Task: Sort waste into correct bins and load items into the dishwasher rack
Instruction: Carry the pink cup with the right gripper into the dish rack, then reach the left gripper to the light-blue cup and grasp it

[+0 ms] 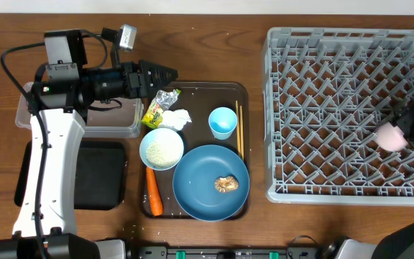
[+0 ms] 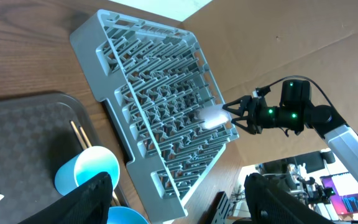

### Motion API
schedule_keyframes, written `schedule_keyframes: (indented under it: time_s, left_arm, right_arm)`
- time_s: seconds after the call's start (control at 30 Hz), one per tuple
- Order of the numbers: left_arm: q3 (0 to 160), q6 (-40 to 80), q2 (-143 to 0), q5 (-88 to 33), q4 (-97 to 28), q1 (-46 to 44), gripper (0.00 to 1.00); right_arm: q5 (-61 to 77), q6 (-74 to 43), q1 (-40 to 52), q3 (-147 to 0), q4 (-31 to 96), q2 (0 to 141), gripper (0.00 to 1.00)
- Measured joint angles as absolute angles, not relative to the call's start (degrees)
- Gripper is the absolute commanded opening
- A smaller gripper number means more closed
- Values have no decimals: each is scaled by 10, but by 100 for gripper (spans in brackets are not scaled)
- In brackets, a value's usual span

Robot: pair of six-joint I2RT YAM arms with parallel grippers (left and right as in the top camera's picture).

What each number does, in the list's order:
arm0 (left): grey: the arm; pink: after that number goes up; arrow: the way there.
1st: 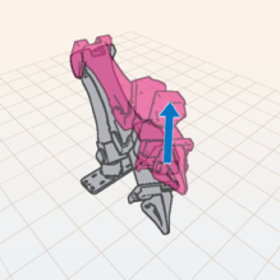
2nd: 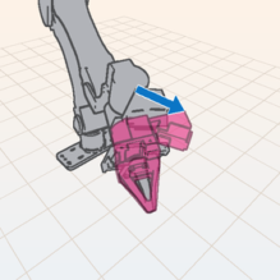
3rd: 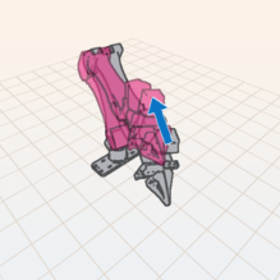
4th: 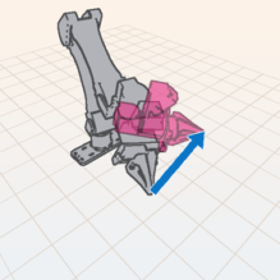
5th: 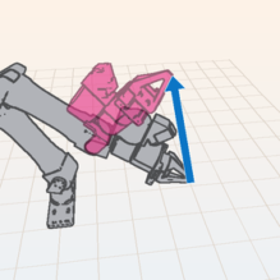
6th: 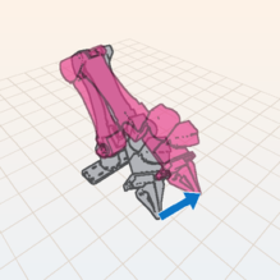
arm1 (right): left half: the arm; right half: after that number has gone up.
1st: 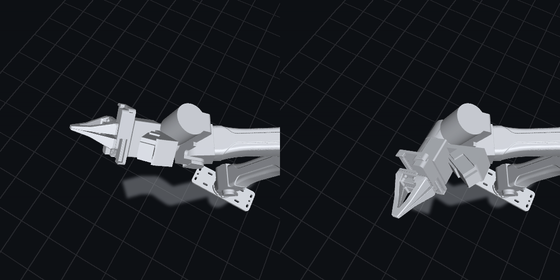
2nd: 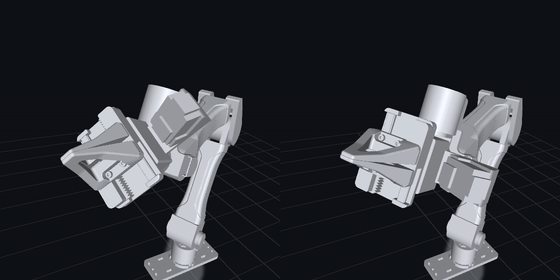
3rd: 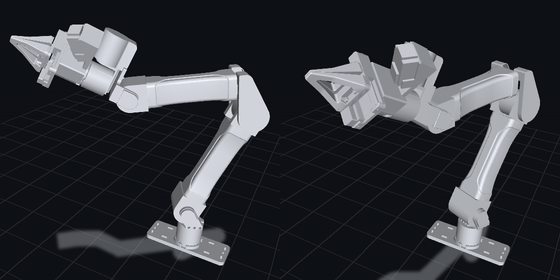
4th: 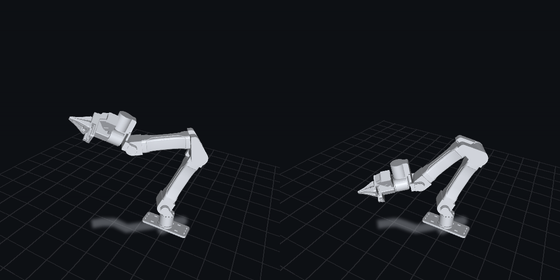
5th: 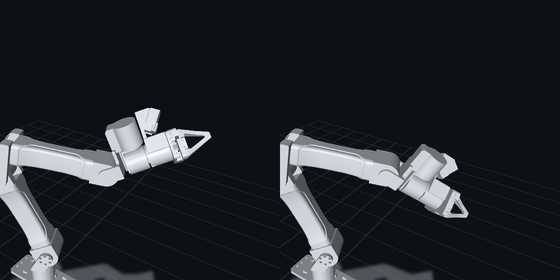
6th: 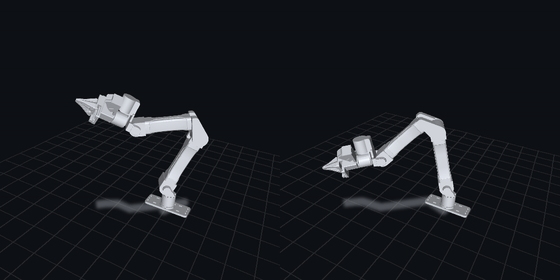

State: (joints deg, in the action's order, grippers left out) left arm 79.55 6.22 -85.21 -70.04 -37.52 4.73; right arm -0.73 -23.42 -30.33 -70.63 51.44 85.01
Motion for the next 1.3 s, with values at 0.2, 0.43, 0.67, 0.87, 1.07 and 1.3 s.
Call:
schedule_keyframes:
  time_s: [0.2, 0.43, 0.67, 0.87, 1.07, 1.3]
  left_arm:
    - [795, 62, -852, -698, -375, 47, 69]
    - [795, 56, -852, -601, -428, 16, 69]
    - [795, 55, -852, -446, -452, -65, 69]
    - [795, 53, -852, -327, -479, -115, 69]
    - [788, 53, -853, -250, -478, -154, 69]
    - [772, 67, -921, -180, -429, -212, 68]
  right_arm:
    - [-8, -233, -303, -706, 508, 850, 78]
    - [83, -207, -303, -707, 496, 834, 78]
    - [168, -198, -251, -714, 485, 705, 82]
    - [191, -197, -199, -719, 494, 641, 83]
    - [211, -196, -157, -719, 506, 641, 83]
    - [222, -196, -118, -719, 508, 641, 83]
